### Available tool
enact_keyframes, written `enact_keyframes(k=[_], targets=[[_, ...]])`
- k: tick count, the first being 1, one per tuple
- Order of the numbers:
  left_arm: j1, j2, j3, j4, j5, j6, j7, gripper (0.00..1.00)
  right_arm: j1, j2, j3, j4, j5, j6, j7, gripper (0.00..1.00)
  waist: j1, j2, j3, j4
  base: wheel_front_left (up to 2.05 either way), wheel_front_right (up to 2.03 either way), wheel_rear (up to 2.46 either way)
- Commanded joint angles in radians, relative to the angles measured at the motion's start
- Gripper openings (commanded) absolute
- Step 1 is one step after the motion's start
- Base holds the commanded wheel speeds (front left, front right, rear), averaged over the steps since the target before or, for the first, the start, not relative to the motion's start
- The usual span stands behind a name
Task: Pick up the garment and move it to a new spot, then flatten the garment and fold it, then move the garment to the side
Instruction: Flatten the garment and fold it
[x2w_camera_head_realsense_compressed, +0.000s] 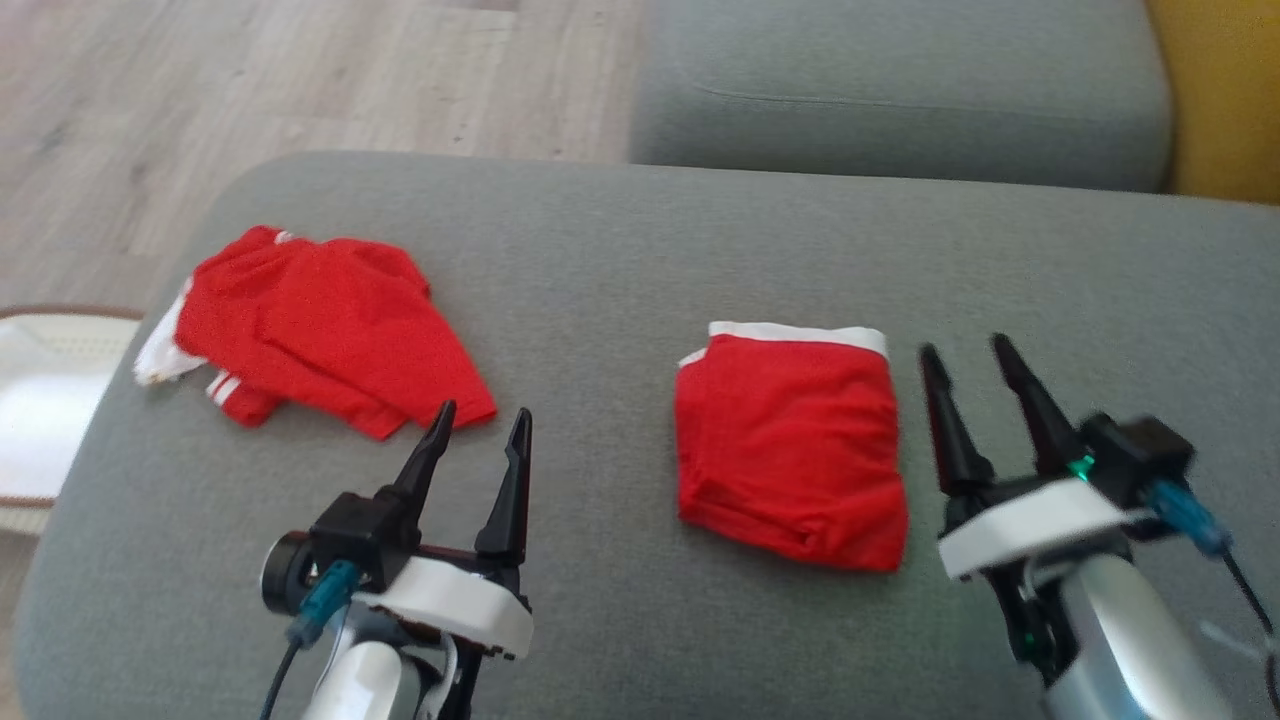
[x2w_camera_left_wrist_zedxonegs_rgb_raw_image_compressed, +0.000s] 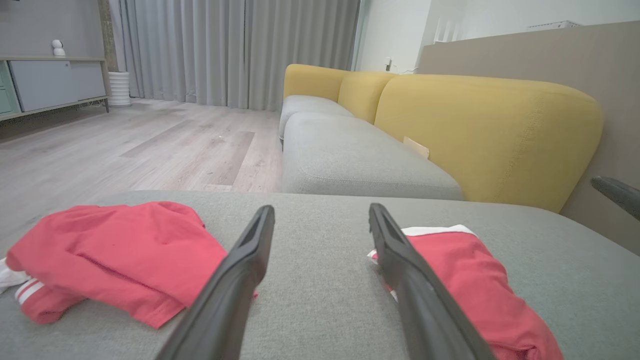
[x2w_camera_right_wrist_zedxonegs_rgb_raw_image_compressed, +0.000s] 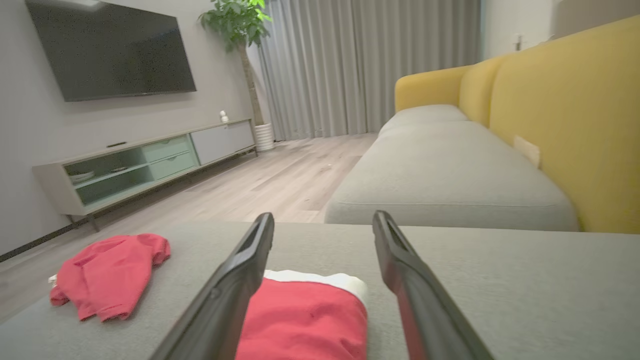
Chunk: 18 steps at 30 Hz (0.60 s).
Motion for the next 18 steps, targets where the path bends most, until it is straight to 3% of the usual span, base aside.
enact_keyframes(k=[1, 9, 18], targets=[[-0.037, 0.000, 0.037, -0.046, 0.004, 0.009, -0.012, 1.00, 0.014, 0.022, -0.028, -0.064, -0.046, -0.001, -0.012, 1.00, 0.0000, 0.0000, 0.000, -0.021, 0.00, 0.00, 0.00], [-0.001, 0.000, 0.057, -0.080, 0.012, 0.025, -0.012, 1.00, 0.159, 0.098, -0.184, -0.208, -0.185, -0.001, -0.013, 1.00, 0.0000, 0.0000, -0.002, -0.052, 0.00, 0.00, 0.00], [0.040, 0.000, 0.092, -0.093, 0.040, 0.035, -0.012, 1.00, 0.208, 0.106, -0.197, -0.242, -0.181, -0.001, -0.013, 1.00, 0.0000, 0.0000, -0.003, -0.063, 0.00, 0.00, 0.00]])
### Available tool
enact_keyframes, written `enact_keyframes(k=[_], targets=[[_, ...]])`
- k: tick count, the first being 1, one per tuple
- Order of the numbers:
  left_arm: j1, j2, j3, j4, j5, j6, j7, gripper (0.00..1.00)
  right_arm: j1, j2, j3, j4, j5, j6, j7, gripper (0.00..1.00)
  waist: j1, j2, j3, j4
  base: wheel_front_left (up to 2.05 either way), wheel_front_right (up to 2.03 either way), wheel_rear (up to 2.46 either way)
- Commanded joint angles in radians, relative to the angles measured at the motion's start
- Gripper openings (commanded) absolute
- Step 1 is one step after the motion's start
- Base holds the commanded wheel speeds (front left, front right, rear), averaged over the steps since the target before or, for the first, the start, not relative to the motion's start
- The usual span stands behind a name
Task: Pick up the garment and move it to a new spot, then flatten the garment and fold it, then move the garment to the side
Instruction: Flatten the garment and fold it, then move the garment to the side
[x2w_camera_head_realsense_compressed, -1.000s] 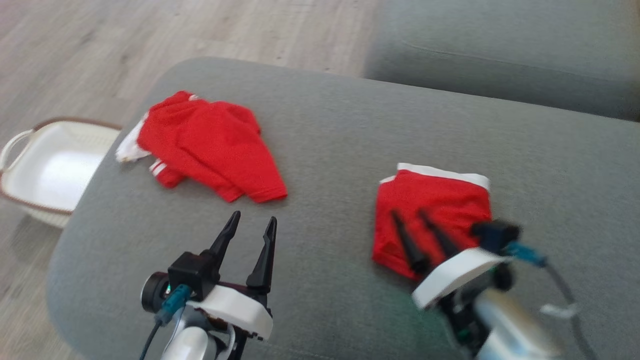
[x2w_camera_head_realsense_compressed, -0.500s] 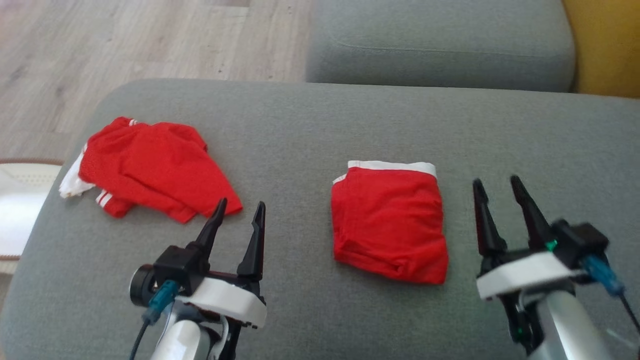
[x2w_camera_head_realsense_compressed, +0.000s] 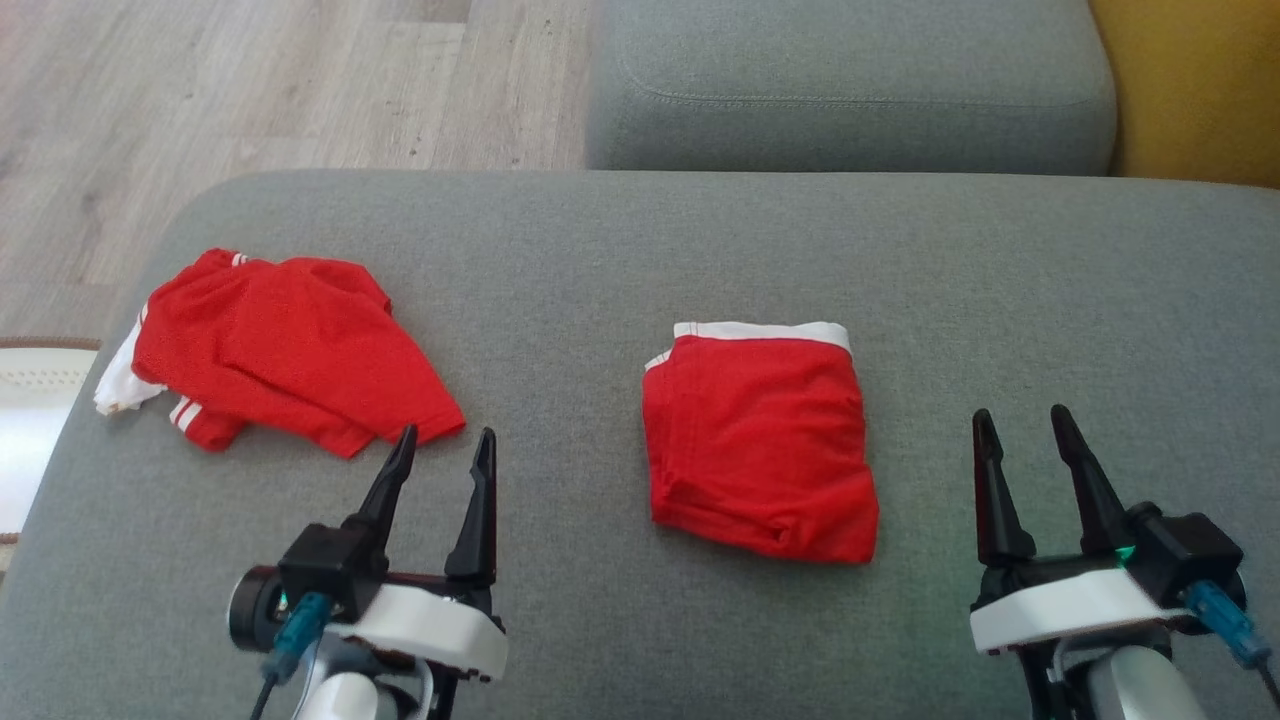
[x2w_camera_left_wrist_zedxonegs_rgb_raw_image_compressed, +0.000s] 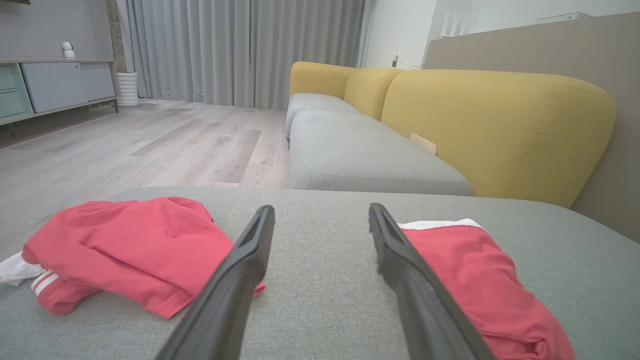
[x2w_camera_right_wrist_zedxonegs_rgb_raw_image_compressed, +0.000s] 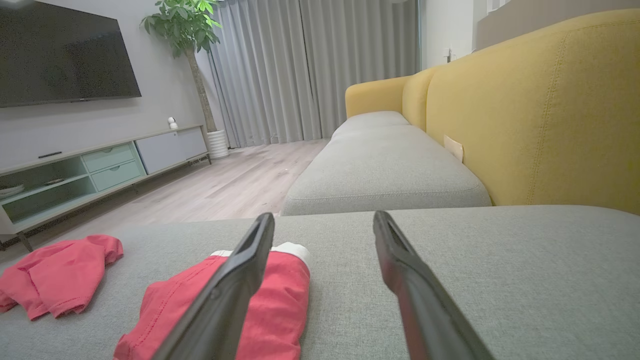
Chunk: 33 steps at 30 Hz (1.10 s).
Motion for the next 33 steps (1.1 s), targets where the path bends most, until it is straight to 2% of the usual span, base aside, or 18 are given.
enact_keyframes(k=[1, 8, 15, 26, 29, 33], targets=[[-0.027, 0.000, 0.037, -0.036, 0.009, 0.005, -0.012, 1.00, -0.026, -0.003, 0.020, -0.039, 0.009, -0.001, -0.012, 1.00, 0.0000, 0.0000, 0.001, 0.001, 0.00, 0.00, 0.00], [-0.040, 0.000, 0.019, -0.036, 0.014, -0.002, -0.012, 1.00, -0.034, -0.002, 0.010, -0.020, 0.007, -0.001, -0.007, 1.00, 0.0000, 0.0000, 0.017, 0.023, 0.00, 0.00, 0.00], [-0.062, 0.000, -0.014, -0.027, 0.001, -0.016, -0.012, 1.00, -0.084, -0.002, 0.023, 0.043, -0.011, -0.001, 0.063, 1.00, 0.0000, 0.0000, 0.068, 0.066, 0.00, 0.00, 0.00], [-0.123, 0.000, -0.052, -0.012, -0.018, -0.021, -0.012, 1.00, -0.258, -0.002, 0.016, 0.281, 0.073, -0.001, 0.258, 1.00, 0.0000, 0.0000, 0.162, 0.148, 0.00, 0.00, 0.00], [-0.138, 0.000, -0.057, -0.013, -0.025, -0.015, -0.012, 1.00, -0.301, -0.002, -0.006, 0.367, 0.069, -0.001, 0.289, 1.00, 0.0000, 0.0000, 0.171, 0.168, 0.00, 0.00, 0.00], [-0.142, 0.000, -0.059, -0.013, -0.029, -0.011, -0.012, 1.00, -0.322, -0.002, 0.006, 0.419, 0.079, -0.001, 0.293, 1.00, 0.0000, 0.0000, 0.172, 0.174, 0.00, 0.00, 0.00]])
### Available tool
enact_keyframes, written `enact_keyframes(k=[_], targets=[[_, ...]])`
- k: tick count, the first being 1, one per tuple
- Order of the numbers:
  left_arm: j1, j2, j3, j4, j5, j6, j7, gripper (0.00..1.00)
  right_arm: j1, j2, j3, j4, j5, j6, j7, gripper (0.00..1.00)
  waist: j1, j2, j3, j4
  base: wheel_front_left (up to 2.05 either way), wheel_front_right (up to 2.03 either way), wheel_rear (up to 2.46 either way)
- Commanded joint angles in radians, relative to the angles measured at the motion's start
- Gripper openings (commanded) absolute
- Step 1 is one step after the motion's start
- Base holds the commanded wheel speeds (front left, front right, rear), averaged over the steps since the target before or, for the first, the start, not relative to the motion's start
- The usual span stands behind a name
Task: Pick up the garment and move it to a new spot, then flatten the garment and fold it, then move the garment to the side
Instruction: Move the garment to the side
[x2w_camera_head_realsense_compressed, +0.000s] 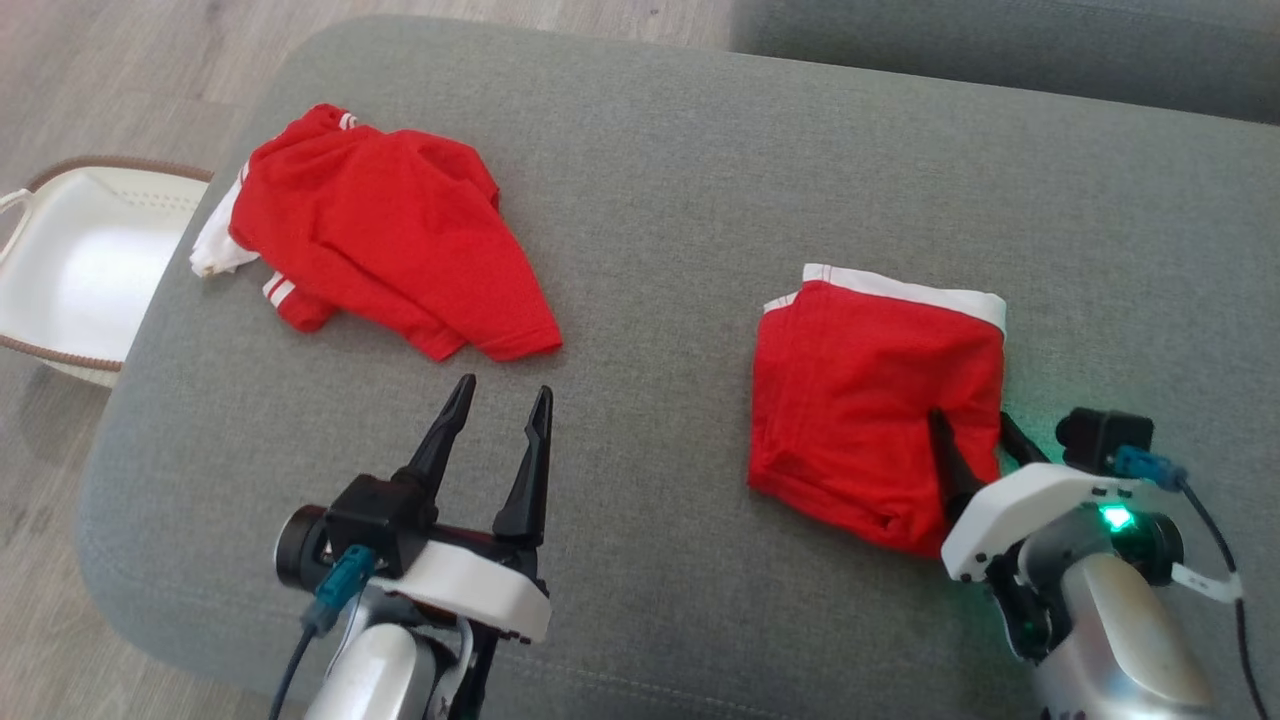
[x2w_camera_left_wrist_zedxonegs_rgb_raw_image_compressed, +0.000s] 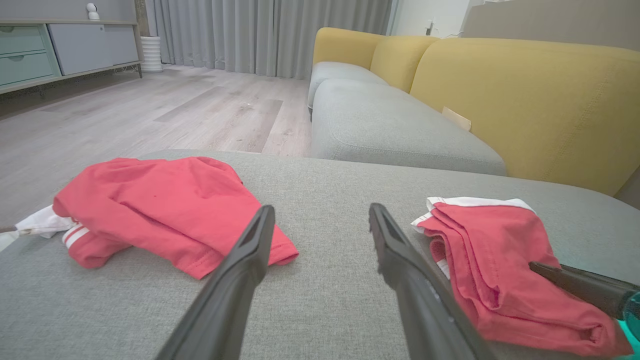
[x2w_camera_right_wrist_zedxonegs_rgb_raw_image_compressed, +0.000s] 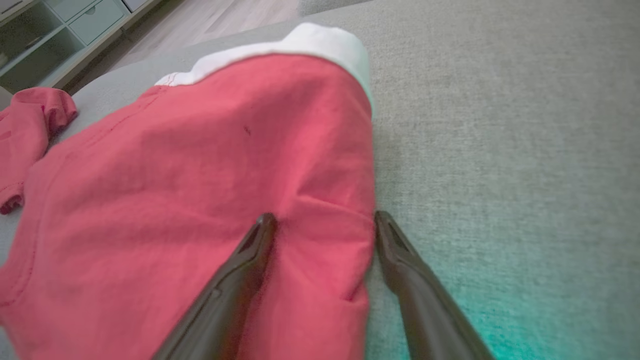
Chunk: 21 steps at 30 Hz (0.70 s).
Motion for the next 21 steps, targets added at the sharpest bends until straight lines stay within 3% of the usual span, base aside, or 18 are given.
enact_keyframes(k=[1, 2, 3, 13, 17, 21], targets=[[-0.046, 0.001, 0.028, -0.032, -0.005, 0.007, -0.012, 1.00, -0.039, -0.002, 0.034, -0.009, 0.002, -0.001, -0.006, 1.00, 0.0000, 0.0000, -0.001, -0.001, 0.00, 0.00, 0.00], [-0.045, 0.001, 0.029, -0.032, -0.005, 0.009, -0.012, 1.00, -0.042, -0.002, 0.043, -0.001, 0.000, -0.001, -0.006, 0.75, 0.0000, 0.0000, -0.001, -0.003, 0.00, 0.00, 0.00], [-0.044, 0.001, 0.030, -0.031, -0.005, 0.010, -0.012, 1.00, -0.046, -0.002, 0.051, 0.004, -0.002, -0.001, -0.013, 0.01, 0.0000, 0.0000, -0.003, -0.007, 0.00, 0.00, 0.00], [-0.049, 0.001, 0.031, -0.036, 0.003, 0.004, -0.012, 1.00, -0.124, -0.031, 0.150, -0.030, -0.176, -0.001, -0.048, 0.00, 0.0000, 0.0000, 0.002, -0.120, 0.00, 0.00, 0.00], [-0.062, 0.001, 0.029, -0.040, 0.010, -0.001, -0.012, 1.00, -0.170, -0.115, 0.251, -0.051, -0.188, -0.001, -0.026, 0.00, 0.0000, 0.0000, 0.022, -0.189, 0.00, 0.00, 0.00], [-0.082, 0.001, 0.024, -0.041, 0.017, -0.011, -0.012, 1.00, -0.225, -0.247, 0.361, -0.056, -0.182, -0.001, -0.014, 0.00, 0.0000, 0.0000, 0.044, -0.252, 0.00, 0.00, 0.00]])
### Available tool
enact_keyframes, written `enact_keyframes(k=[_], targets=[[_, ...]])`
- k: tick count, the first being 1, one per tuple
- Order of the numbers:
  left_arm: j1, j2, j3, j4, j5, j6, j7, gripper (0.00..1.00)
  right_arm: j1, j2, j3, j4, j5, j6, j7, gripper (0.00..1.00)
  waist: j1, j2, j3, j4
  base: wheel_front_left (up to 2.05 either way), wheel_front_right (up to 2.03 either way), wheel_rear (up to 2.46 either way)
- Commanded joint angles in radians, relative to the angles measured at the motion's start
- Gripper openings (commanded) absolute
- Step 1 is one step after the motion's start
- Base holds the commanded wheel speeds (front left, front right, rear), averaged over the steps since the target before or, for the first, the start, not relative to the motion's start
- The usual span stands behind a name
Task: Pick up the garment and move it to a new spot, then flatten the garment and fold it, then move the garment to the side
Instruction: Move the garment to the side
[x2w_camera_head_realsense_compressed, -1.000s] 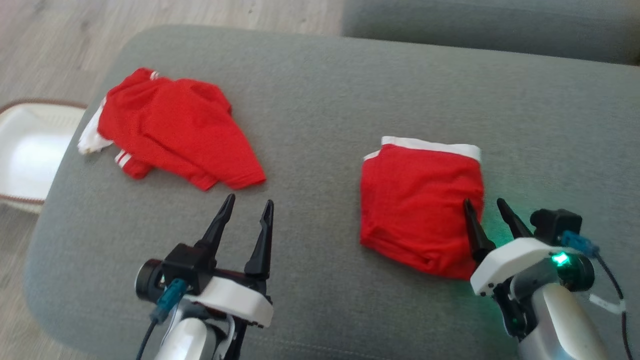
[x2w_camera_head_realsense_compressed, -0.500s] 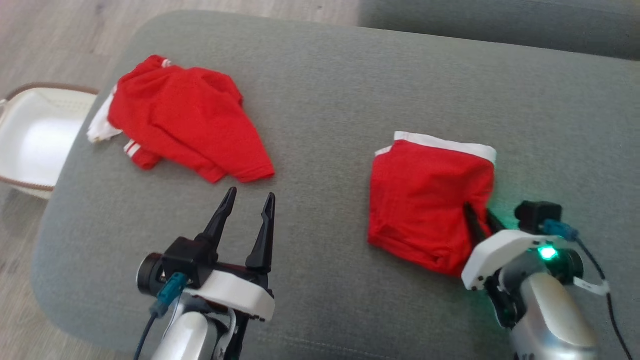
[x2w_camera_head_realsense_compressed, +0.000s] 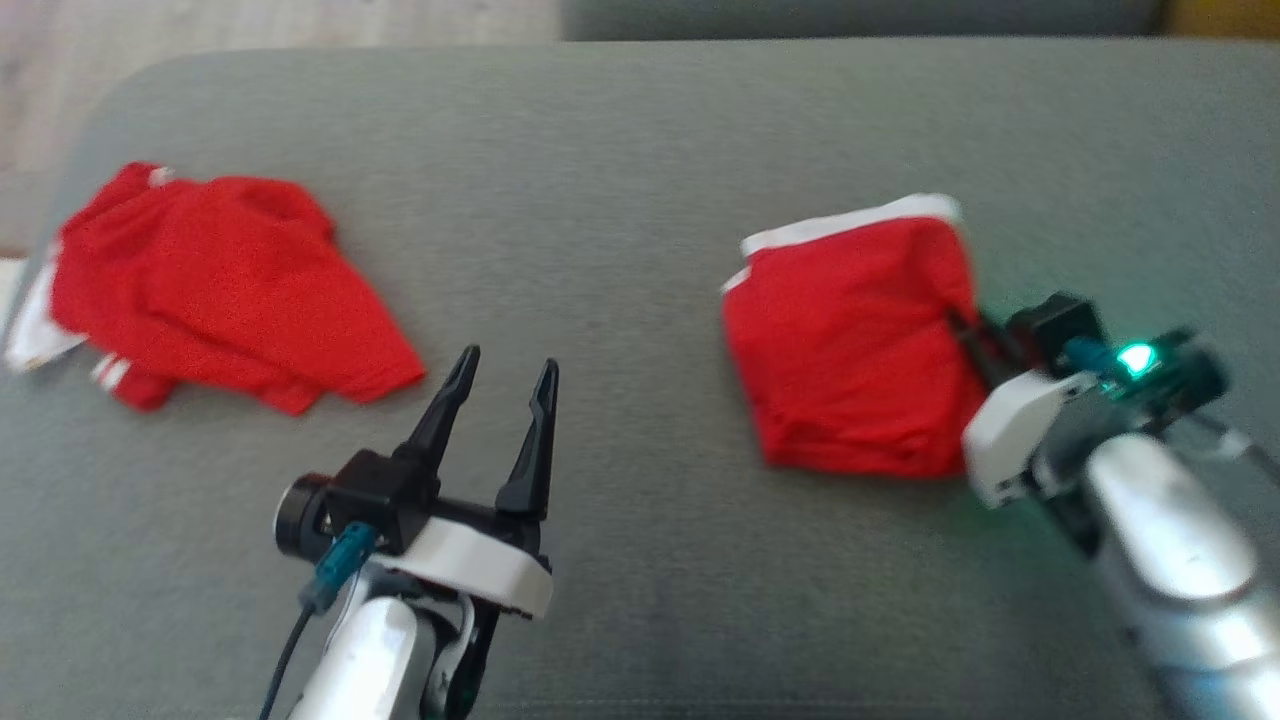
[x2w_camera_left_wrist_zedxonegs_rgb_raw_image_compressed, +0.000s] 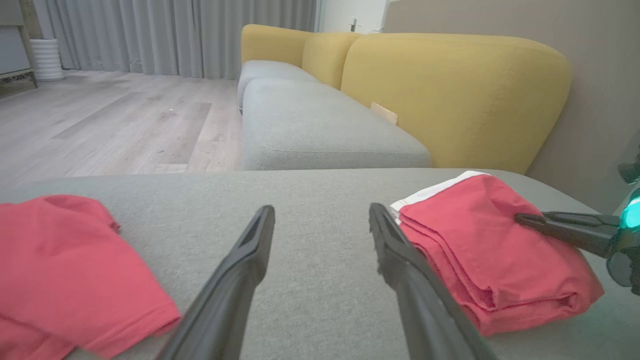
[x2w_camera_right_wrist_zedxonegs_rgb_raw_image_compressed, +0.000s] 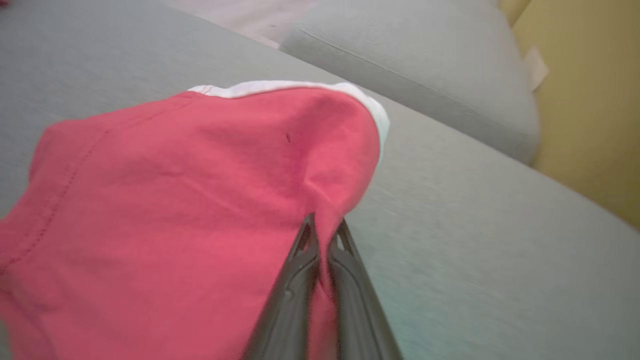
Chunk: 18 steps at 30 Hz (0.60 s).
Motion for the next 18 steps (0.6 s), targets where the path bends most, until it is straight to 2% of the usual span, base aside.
enact_keyframes(k=[1, 4, 5, 8, 11, 15, 18], targets=[[-0.054, 0.000, 0.026, -0.036, 0.014, -0.004, -0.012, 1.00, -0.054, -0.069, 0.056, -0.031, 0.012, -0.001, 0.004, 0.00, 0.0000, 0.0000, 0.031, -0.063, 0.00, 0.00, 0.00], [-0.082, 0.000, 0.026, -0.036, 0.021, -0.014, -0.012, 1.00, -0.100, -0.179, 0.123, -0.030, 0.039, -0.001, 0.015, 0.00, 0.0000, 0.0000, 0.055, -0.099, 0.00, 0.00, 0.00], [-0.082, 0.000, 0.026, -0.036, 0.021, -0.014, -0.012, 1.00, -0.100, -0.179, 0.123, -0.030, 0.039, -0.001, 0.015, 0.00, 0.0000, 0.0000, 0.055, -0.099, 0.00, 0.00, 0.00], [-0.113, 0.000, 0.028, -0.038, 0.032, -0.025, -0.012, 1.00, -0.146, -0.288, 0.190, -0.023, 0.059, -0.001, 0.023, 0.00, 0.0000, 0.0000, 0.081, -0.128, 0.00, 0.00, 0.00], [-0.138, 0.000, 0.030, -0.041, 0.041, -0.036, -0.012, 1.00, -0.197, -0.368, 0.212, -0.019, 0.085, -0.001, 0.031, 0.00, 0.0000, 0.0000, 0.107, -0.150, 0.00, 0.00, 0.00], [-0.164, 0.000, 0.031, -0.049, 0.049, -0.045, -0.012, 1.00, -0.258, -0.446, 0.204, 0.011, 0.097, -0.001, 0.017, 0.00, 0.0000, 0.0000, 0.142, -0.169, 0.00, 0.00, 0.00], [-0.173, 0.000, 0.032, -0.053, 0.053, -0.052, -0.012, 1.00, -0.295, -0.469, 0.177, 0.045, 0.098, -0.001, -0.002, 0.00, 0.0000, 0.0000, 0.162, -0.177, 0.00, 0.00, 0.00]])
